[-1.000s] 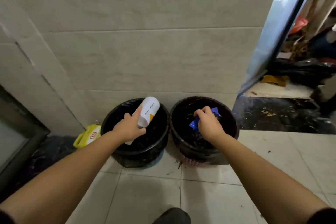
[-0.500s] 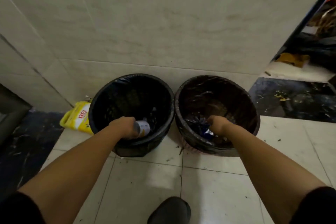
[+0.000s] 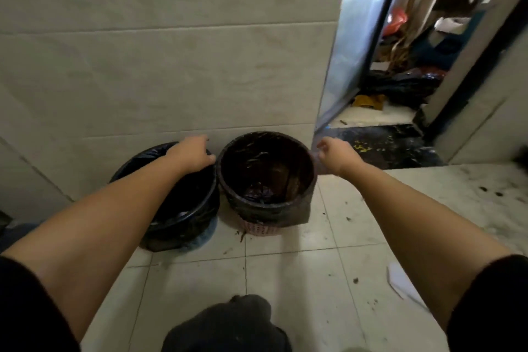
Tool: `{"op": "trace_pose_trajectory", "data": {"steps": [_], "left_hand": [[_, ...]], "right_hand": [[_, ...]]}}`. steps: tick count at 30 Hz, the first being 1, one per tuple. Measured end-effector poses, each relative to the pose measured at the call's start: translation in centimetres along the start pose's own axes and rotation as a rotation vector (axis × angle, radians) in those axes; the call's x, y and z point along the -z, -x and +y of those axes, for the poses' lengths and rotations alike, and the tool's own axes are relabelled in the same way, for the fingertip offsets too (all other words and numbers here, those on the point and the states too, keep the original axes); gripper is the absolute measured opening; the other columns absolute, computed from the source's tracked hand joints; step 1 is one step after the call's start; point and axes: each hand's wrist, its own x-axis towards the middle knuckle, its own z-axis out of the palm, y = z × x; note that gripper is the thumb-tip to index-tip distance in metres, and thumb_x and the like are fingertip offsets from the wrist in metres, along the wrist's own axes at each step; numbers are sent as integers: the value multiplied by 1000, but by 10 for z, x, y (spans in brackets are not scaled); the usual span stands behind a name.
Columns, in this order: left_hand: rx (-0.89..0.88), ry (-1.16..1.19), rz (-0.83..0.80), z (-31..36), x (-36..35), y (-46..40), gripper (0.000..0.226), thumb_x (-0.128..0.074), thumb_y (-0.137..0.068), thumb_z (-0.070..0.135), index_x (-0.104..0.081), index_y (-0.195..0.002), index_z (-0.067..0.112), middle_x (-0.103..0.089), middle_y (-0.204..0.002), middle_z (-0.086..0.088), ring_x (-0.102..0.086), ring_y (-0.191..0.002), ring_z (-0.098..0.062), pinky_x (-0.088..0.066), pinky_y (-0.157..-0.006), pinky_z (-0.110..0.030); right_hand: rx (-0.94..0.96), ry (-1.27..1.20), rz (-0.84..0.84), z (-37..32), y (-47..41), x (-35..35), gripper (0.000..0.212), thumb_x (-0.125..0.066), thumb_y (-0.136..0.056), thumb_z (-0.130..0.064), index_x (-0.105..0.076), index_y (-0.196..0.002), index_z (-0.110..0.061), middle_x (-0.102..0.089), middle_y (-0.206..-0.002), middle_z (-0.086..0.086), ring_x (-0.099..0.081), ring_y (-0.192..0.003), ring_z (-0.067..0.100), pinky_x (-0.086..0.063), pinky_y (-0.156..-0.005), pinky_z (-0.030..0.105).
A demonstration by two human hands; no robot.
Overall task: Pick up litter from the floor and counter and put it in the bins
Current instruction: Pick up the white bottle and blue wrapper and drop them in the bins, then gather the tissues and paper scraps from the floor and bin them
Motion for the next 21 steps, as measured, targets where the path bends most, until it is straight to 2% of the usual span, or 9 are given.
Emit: {"op": "trace_pose_trajectory", "data": {"steps": [4,7,9,12,15,21], "left_hand": [[-218,-2,-42,117,-6,22,56,-57,-91,35,-44,-140,12,-55,-138,-15,-53,-125,-32,-44,-101,-37],[-397,-19,-101,208,-36,42,51,-59,-89,33,-50,-135,11,-59,-133,-15,-56,-122,-32,-45,-102,-37],[-504,-60,-167,266,-63,60,52,-58,-90,33,-48,-137,12,-57,-136,-13,-55,-124,-31,-44,-104,-36],[-663,-157,-274,337,-103,88,56,-56,-92,35,-41,-142,17,-53,-141,-11,-52,-127,-28,-42,-107,-38],[-746,-222,-397,393,-148,97,57,-55,-94,33,-36,-145,19,-48,-145,-12,-49,-131,-30,-40,-112,-41],[-864,-357,-610,457,-287,91,62,-53,-94,31,-29,-149,16,-43,-149,-14,-45,-135,-29,-38,-109,-37]], "right_hand": [[-95,32,55,79,57,51,31,-47,-92,-18,-60,-118,-10,-64,-121,16,-59,-111,34,-49,-96,41],[-245,3,85,157,106,79,33,-46,-94,-22,-57,-123,-11,-61,-126,16,-57,-115,33,-47,-97,39],[-339,-21,107,208,148,86,35,-45,-95,-23,-56,-126,-11,-59,-129,15,-56,-116,32,-46,-97,37],[-477,-44,74,278,212,76,37,-44,-96,-25,-54,-128,-12,-56,-132,15,-56,-117,32,-46,-97,39],[-613,-64,18,338,261,57,37,-43,-97,-26,-52,-130,-12,-53,-133,17,-55,-116,32,-46,-98,41],[-896,-149,-54,423,309,-14,41,-44,-97,-25,-45,-136,-14,-47,-136,17,-53,-119,33,-44,-98,38]]}}
